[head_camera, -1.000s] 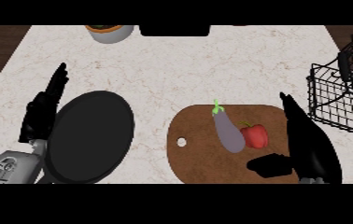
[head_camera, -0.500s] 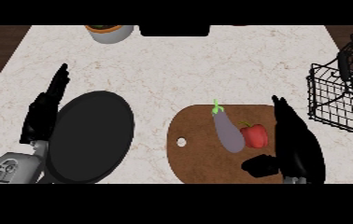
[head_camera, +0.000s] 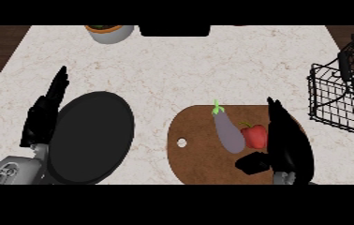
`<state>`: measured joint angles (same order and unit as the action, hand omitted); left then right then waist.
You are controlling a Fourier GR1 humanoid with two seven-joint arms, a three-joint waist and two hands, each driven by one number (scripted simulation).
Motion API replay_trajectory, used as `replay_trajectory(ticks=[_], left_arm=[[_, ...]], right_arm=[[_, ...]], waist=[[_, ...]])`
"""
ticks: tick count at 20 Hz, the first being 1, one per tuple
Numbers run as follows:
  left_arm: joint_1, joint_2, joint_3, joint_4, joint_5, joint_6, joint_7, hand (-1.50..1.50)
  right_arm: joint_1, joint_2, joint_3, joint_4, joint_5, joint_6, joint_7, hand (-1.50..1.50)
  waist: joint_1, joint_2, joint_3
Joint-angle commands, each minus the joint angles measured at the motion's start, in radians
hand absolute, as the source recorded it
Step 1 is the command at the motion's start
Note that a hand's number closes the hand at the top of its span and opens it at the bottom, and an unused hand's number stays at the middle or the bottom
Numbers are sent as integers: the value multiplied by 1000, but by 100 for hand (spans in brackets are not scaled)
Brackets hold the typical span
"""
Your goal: Pick the bell pepper from the cutting board and place it in the tiered basket
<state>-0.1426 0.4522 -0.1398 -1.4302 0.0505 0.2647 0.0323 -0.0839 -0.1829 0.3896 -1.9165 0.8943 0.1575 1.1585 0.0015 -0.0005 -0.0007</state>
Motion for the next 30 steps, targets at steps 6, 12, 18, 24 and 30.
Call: replay_trajectory(ticks=[6, 12, 18, 24, 30], left_arm=[[-47, -63, -3, 40, -52, 5, 24, 0], [-14, -40, 58, 21, -50, -43, 2, 0], [-51, -48, 105, 43, -58, -85, 13, 0], [8, -75, 64, -46, -96, -54, 32, 0], [-24, -89, 117, -8, -105, -98, 38, 0]], right_arm=[[35, 18, -119, 44, -17, 83, 18, -150], [-73, 120, -150, 170, 18, 93, 11, -150], [-119, 169, -201, 333, 34, 20, -74, -150], [-47, 103, -68, 340, 60, 146, -161, 150], [-36, 174, -102, 201, 47, 140, -105, 150]], waist=[[-9, 1, 0], [1, 1, 0], [0, 2, 1], [6, 0, 0], [-5, 0, 0]])
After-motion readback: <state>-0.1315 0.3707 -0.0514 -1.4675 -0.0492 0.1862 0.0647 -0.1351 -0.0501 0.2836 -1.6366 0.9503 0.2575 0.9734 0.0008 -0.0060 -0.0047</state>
